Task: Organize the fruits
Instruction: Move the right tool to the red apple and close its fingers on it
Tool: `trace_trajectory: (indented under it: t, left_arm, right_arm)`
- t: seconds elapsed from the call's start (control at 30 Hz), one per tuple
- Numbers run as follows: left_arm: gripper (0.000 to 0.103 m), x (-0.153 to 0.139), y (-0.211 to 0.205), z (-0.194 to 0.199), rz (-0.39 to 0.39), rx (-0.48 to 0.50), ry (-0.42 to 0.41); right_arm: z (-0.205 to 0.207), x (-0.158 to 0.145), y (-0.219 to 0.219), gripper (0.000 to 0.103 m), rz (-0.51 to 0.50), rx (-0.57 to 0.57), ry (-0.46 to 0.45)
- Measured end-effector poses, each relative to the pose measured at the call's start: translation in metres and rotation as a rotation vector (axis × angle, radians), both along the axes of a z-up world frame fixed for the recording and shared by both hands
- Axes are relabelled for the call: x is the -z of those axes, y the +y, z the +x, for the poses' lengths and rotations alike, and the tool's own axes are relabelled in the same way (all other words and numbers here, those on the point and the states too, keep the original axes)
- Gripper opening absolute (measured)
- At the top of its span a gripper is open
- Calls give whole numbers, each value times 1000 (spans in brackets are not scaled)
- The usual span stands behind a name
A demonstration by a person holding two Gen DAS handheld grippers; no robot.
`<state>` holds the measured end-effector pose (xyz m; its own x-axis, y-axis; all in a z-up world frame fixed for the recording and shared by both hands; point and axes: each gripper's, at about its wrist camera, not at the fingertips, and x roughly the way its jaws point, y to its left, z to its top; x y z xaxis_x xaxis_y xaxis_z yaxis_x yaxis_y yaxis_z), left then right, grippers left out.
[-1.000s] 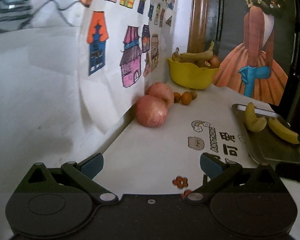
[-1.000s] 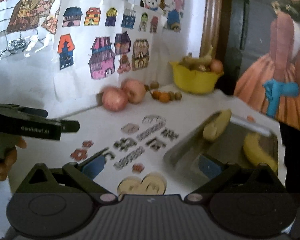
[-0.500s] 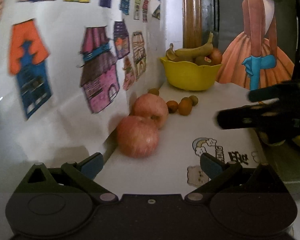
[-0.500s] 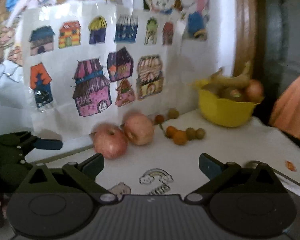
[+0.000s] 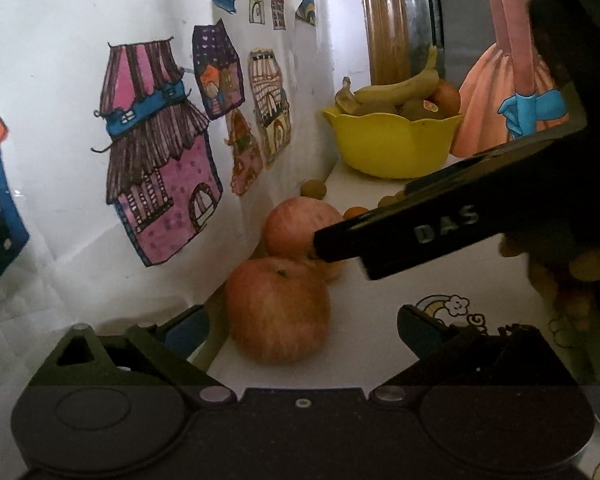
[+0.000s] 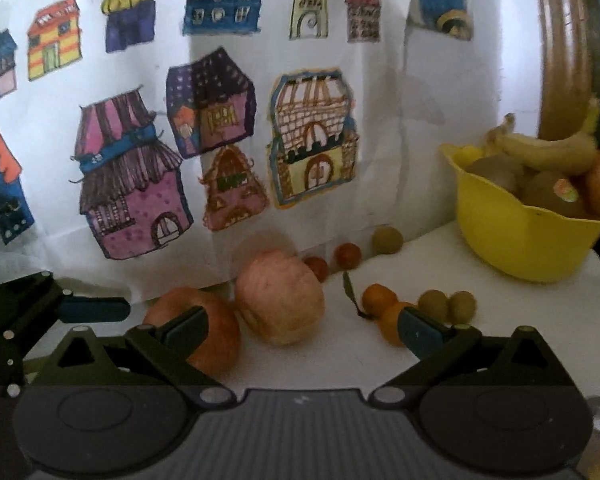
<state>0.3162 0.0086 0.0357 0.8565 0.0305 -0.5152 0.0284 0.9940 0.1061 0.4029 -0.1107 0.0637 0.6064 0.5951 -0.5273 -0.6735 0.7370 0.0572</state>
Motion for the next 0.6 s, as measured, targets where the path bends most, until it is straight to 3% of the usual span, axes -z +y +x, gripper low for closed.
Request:
trace_trajectory:
  t: [0.13, 0.6]
  left_arm:
    - [93, 4, 2, 6, -4, -13, 6]
    - [76, 9, 13, 14, -62, -40, 0]
  right_arm:
    - [13, 6, 11, 93, 0, -21, 18]
    - [42, 19, 31, 77, 49, -17, 104]
